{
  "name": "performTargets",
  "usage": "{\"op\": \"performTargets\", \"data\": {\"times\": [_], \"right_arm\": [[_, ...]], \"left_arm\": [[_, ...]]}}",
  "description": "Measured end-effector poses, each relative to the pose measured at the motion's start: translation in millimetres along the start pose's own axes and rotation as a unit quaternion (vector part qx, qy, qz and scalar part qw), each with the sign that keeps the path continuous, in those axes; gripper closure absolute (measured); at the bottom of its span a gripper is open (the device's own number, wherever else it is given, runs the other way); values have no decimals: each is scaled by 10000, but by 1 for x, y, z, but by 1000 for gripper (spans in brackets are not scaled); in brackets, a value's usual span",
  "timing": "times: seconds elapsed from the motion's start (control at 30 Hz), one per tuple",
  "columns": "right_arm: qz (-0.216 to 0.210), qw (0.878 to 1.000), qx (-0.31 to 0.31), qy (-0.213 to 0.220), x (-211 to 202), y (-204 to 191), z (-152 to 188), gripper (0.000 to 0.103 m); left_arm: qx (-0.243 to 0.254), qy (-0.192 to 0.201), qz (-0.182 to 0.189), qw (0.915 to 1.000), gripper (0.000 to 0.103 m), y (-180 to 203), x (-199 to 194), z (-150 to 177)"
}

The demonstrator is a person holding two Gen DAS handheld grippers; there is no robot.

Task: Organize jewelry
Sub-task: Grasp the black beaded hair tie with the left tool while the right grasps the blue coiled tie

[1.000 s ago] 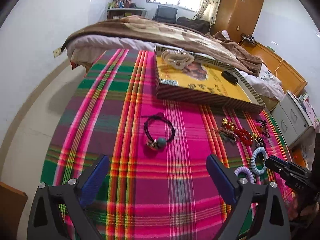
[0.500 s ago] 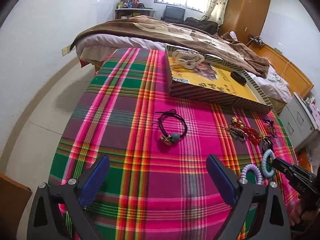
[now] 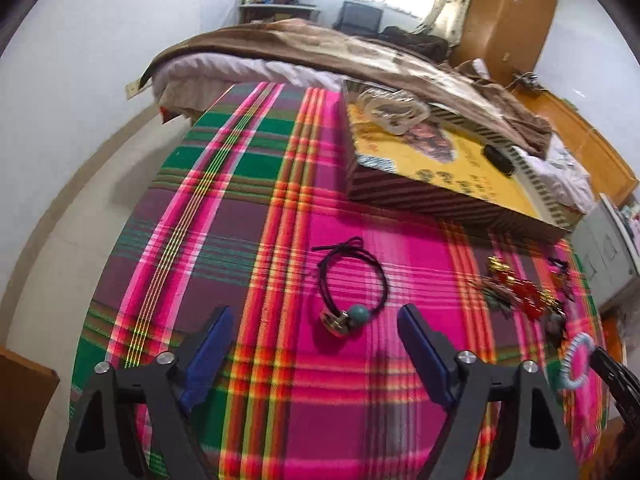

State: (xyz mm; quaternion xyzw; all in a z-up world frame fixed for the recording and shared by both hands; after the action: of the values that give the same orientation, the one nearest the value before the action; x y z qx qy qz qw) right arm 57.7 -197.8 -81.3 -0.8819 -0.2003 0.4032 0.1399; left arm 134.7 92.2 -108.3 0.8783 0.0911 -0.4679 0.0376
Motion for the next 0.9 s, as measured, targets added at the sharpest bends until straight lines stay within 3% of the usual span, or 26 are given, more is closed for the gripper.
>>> {"op": "performTargets", "data": {"times": [0.17,0.27,0.37,0.6,0.83,0.9], "right_arm": [[2,9999,-9,108,-6,2,-4,94],[-37,9999,-21,137,-6,1,-6,94],[-65,9999,-25,138,-5,1,-6,94],[-87,9999,14,146,-4,4,-5,96],[-57,9999,22,135,-4,8,-4,98],[-52,9999,40,112,-4,10,-4,98]], "left_arm": [[82,60,-136,9999,25,6,5,-5],[246,83,-400,9989,30,9,7,-4],[336,139,-546,9978,45,10,7,-5],[399,151,-431,9982,76,15,6,-7],[272,166,-296,9991,83,15,4,-7],[250,232,-285,9990,89,14,0,-8]]}}
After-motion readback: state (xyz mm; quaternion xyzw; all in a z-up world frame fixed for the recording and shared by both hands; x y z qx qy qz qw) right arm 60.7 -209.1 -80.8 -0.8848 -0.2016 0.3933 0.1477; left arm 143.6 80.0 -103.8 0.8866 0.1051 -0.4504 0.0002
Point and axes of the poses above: each gripper's, at about its wrist camera, not at the fingertips, and x roughly the way its jaws point, y to its right, z to its underside, the point moved 8 cm from there along x, roughly the way its jaws point, and after that the axes turned 12 degrees about -z, right-handed, at the moved point
